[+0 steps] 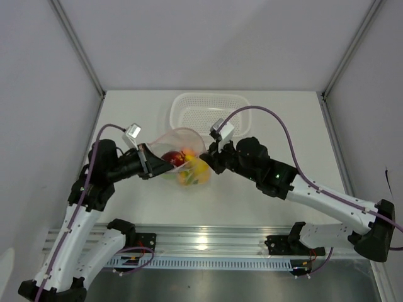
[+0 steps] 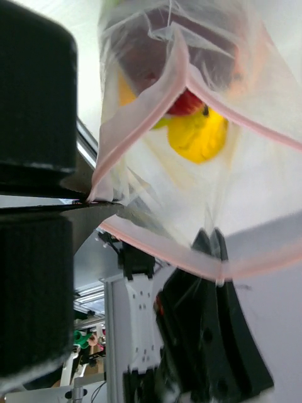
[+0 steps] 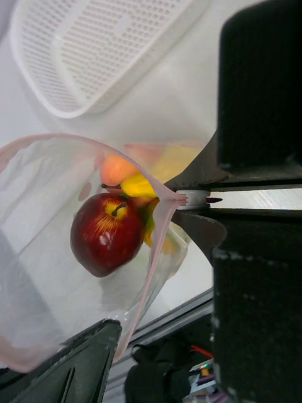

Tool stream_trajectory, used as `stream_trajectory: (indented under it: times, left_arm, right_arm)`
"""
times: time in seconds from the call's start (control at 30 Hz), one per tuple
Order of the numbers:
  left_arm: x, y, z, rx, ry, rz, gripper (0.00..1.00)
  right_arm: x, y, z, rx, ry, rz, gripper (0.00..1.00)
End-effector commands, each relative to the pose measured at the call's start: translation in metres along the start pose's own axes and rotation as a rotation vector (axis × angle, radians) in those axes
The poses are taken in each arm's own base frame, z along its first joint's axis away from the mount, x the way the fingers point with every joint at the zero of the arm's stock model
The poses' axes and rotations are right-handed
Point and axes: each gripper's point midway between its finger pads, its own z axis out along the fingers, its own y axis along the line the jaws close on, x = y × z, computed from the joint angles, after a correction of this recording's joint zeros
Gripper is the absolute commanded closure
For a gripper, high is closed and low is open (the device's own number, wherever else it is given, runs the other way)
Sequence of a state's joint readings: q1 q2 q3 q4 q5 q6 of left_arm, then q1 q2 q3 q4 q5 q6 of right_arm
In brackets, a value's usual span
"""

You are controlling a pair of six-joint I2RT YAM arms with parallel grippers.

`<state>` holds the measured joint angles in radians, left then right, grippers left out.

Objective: Place the food in the zip-top bag and seal the zipper
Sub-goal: Adjust the zipper food storage bag at the center of the board.

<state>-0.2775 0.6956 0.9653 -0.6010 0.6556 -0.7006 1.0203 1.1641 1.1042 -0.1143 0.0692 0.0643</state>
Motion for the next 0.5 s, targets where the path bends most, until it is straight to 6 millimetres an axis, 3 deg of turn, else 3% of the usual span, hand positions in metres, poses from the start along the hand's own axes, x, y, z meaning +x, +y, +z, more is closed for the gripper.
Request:
stream_trajectory:
  times: [0.0,0.07,0.17,0.23,0.47]
  left_arm:
    - [0.033,0.045,0.018,-0.070,0.085,-0.099,0.99]
    - [0.038,0.051,0.021,-0.074,0.097,-0.110,0.99]
    - [0.035,0.050,0.023,-0.076,0.098,-0.099,0.99]
    - [0.024,0.040,0.019,-0.068,0.079,-0.077,0.99]
    - [-0.002,-0.005,-0.004,-0.012,0.011,-0.006,0.99]
  right_arm:
    - [0.009,-0.012,0.002,0.040,-0.018,0.051,1.00]
    - [0.023,-0.012,0.008,0.038,0.007,0.055,1.00]
    - [0.025,-0.018,0.016,0.053,0.021,0.033,1.00]
    - [0.022,-0.022,0.018,0.049,0.022,0.011,1.00]
    - [-0.024,-0.025,0.010,0.050,-0.052,-0.042,1.00]
